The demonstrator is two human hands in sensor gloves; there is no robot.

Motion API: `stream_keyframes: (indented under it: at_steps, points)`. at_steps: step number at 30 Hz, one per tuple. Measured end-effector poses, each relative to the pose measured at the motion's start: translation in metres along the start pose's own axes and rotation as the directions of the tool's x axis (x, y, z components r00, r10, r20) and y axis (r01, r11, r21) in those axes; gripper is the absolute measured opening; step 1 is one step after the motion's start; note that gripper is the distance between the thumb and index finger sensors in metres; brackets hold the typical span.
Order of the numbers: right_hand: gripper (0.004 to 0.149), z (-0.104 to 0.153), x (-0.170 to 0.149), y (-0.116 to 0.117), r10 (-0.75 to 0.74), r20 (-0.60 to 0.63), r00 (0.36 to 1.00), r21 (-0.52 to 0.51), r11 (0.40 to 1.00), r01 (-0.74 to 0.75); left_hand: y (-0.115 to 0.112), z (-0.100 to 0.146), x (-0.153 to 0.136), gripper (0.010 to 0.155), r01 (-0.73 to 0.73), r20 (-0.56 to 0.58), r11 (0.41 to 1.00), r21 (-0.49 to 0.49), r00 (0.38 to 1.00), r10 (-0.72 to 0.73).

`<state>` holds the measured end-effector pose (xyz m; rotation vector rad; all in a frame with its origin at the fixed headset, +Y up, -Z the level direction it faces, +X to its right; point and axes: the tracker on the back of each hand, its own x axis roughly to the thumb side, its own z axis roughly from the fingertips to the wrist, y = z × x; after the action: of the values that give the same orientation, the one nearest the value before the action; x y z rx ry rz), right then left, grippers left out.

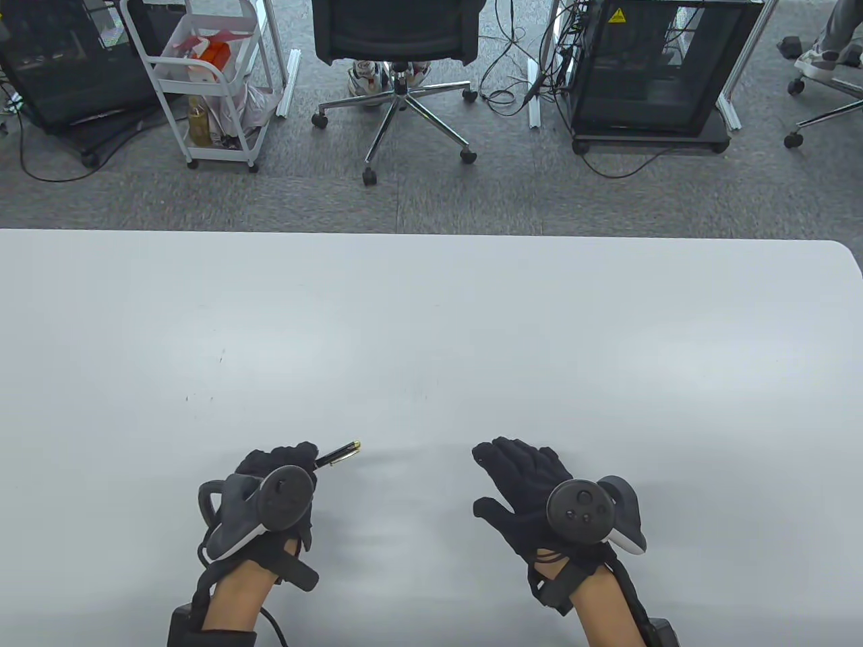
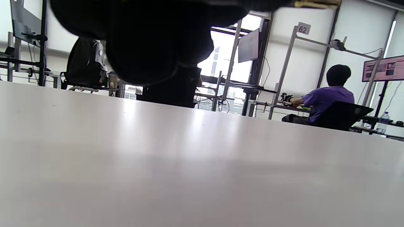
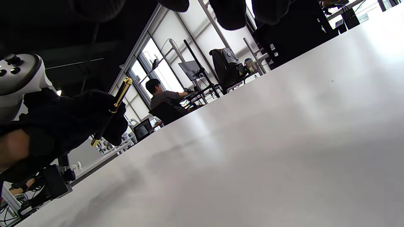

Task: Remove fountain pen cap from fountain pen with right hand

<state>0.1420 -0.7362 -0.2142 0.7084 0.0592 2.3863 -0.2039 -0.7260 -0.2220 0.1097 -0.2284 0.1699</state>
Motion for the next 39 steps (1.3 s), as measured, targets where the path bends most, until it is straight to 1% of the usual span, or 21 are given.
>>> stream_keyframes:
  at_steps: [5, 10, 14, 18, 21, 24, 27, 29, 31, 39]
  points:
    - [0.071, -0.005, 0.014, 0.008, 0.018, 0.058, 0.998, 0.009, 1.0, -0.019, 0.001, -0.001, 0.038, 0.051, 0.021, 0.133, 1.0, 0.013, 0.991, -0.023]
    - [0.069, -0.009, 0.028, 0.014, 0.066, 0.111, 0.992, 0.013, 0.998, -0.068, 0.0, 0.001, 0.065, 0.05, 0.028, 0.25, 0.999, 0.019, 0.968, -0.032]
    - [0.069, -0.012, 0.04, 0.02, 0.114, 0.152, 0.982, -0.011, 0.993, -0.113, -0.002, 0.005, 0.085, 0.05, 0.038, 0.325, 0.999, 0.033, 0.945, -0.047]
    - [0.064, -0.013, 0.048, 0.024, 0.145, 0.174, 0.974, -0.015, 0.989, -0.145, -0.001, 0.009, 0.099, 0.049, 0.05, 0.368, 0.997, 0.051, 0.928, -0.065]
    - [0.058, -0.014, 0.048, 0.024, 0.178, 0.169, 0.969, -0.014, 0.984, -0.178, -0.001, 0.01, 0.104, 0.049, 0.067, 0.389, 0.996, 0.061, 0.917, -0.085]
    - [0.053, -0.014, 0.049, 0.024, 0.161, 0.172, 0.972, -0.015, 0.987, -0.161, 0.0, 0.011, 0.105, 0.049, 0.04, 0.397, 0.997, 0.059, 0.916, -0.06]
    - [0.052, -0.015, 0.049, 0.026, 0.158, 0.18, 0.971, 0.008, 0.987, -0.162, -0.001, 0.01, 0.104, 0.049, 0.052, 0.4, 0.997, 0.054, 0.914, -0.069]
    - [0.051, -0.015, 0.049, 0.028, 0.144, 0.177, 0.974, 0.024, 0.988, -0.151, -0.003, 0.009, 0.101, 0.049, 0.031, 0.402, 0.999, 0.031, 0.915, -0.041]
    - [0.05, -0.015, 0.052, 0.029, 0.132, 0.181, 0.975, 0.019, 0.99, -0.137, -0.002, 0.01, 0.099, 0.048, 0.011, 0.412, 0.999, 0.042, 0.911, -0.028]
    - [0.05, -0.016, 0.052, 0.03, 0.119, 0.185, 0.976, 0.029, 0.992, -0.126, 0.0, 0.008, 0.097, 0.046, 0.018, 0.411, 0.999, 0.043, 0.911, -0.034]
